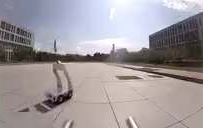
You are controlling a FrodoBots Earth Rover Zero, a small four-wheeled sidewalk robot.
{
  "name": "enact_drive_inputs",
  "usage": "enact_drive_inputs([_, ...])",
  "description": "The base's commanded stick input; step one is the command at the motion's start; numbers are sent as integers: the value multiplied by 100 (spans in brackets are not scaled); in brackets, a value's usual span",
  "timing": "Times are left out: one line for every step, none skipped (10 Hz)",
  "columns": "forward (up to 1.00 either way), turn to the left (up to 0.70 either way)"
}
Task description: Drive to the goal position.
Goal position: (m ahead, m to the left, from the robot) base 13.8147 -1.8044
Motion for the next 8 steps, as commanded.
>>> enact_drive_inputs([70,0])
enact_drive_inputs([70,5])
enact_drive_inputs([70,18])
enact_drive_inputs([70,35])
enact_drive_inputs([70,35])
enact_drive_inputs([70,35])
enact_drive_inputs([70,24])
enact_drive_inputs([70,10])
